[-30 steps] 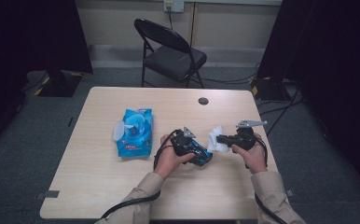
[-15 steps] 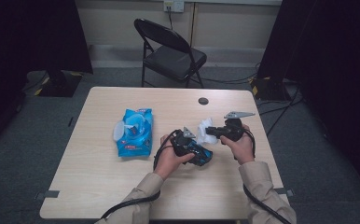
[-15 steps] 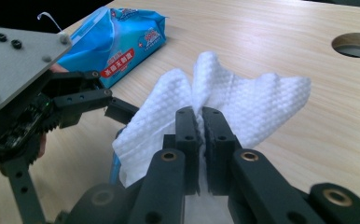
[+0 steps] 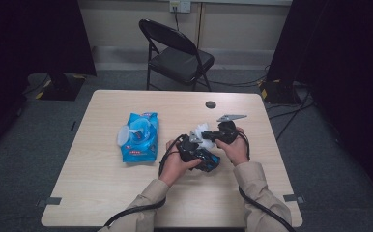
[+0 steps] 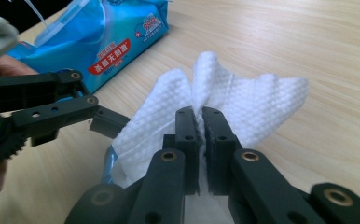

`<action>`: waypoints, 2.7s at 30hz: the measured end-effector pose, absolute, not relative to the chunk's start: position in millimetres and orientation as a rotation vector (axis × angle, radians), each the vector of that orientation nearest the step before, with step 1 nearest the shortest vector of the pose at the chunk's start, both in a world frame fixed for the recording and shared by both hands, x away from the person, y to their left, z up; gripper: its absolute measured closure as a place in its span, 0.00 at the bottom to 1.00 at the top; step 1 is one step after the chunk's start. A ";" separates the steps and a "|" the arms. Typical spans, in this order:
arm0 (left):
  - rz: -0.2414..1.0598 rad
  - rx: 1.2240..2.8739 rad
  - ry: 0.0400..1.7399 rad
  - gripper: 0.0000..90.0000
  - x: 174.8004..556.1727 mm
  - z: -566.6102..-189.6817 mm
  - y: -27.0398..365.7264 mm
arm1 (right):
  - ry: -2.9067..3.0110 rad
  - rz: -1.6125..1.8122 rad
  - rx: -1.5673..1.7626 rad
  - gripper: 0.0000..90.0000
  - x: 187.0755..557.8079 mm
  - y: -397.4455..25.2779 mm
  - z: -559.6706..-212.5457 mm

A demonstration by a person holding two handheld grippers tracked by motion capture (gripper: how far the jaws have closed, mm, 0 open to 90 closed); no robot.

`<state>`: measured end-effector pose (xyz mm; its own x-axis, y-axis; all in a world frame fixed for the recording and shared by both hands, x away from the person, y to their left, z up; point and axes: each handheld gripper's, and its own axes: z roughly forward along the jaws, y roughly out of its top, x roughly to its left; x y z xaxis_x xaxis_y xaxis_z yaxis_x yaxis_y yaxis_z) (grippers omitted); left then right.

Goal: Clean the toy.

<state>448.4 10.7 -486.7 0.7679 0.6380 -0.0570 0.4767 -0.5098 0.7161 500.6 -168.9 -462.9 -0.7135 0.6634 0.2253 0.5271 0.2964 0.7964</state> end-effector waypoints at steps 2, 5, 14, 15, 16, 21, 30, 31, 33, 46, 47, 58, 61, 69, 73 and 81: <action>0.275 2.206 0.827 0.00 448.3 -486.8 10.7 | 2.406 1.379 1.108 0.96 503.0 -163.4 -464.0; 0.269 2.206 0.833 0.00 448.4 -486.6 10.1 | 2.406 1.342 1.088 0.96 505.9 -154.3 -465.7; 0.274 2.196 0.830 0.00 447.5 -487.6 11.0 | 2.416 1.233 1.095 0.95 510.3 -142.7 -480.1; 0.276 2.196 0.830 0.00 447.7 -487.6 10.8 | 2.416 1.231 1.098 0.95 510.3 -142.1 -481.3; 0.276 2.196 0.830 0.00 447.8 -487.5 10.8 | 2.417 1.223 1.093 0.95 510.5 -141.4 -482.2; 0.274 2.195 0.830 0.00 447.5 -487.6 11.0 | 2.443 1.155 1.082 0.95 511.3 -136.9 -486.0; 0.275 2.197 0.830 0.00 447.9 -487.4 10.7 | 2.466 1.115 1.054 0.96 510.9 -136.1 -489.7; 0.274 2.198 0.831 0.00 447.8 -487.3 10.6 | 2.467 1.114 1.057 0.96 510.9 -136.2 -489.8; 0.273 2.198 0.831 0.00 447.7 -487.4 10.4 | 2.472 1.109 1.059 0.96 510.8 -136.4 -489.6; 0.269 2.198 0.828 0.00 447.8 -487.1 10.4 | 2.480 1.116 1.044 0.96 509.7 -139.5 -491.7; 0.270 2.193 0.827 0.00 447.8 -487.5 10.3 | 2.481 1.121 1.043 0.96 509.5 -140.3 -492.1; 0.271 2.193 0.827 0.00 447.8 -487.5 10.3 | 2.487 1.137 1.057 0.96 505.7 -150.0 -496.1; 0.272 2.191 0.826 0.00 447.7 -487.6 10.2 | 2.495 1.127 1.054 0.96 504.3 -152.7 -496.5; 0.275 2.197 0.823 0.00 447.7 -487.6 10.5 | 2.503 1.117 1.047 0.96 500.7 -157.7 -497.9; 0.281 2.191 0.820 0.00 447.4 -488.1 11.0 | 2.505 1.114 1.041 0.96 498.1 -160.3 -497.8; 0.283 2.190 0.820 0.00 447.3 -488.2 10.8 | 2.526 1.123 1.038 0.96 492.7 -168.6 -497.5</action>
<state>447.3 10.8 -488.2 0.7683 0.6377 -0.0558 0.4676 -0.4995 0.7293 492.7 -168.6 -497.5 -0.7375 0.6673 0.1043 0.5246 0.4687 0.7107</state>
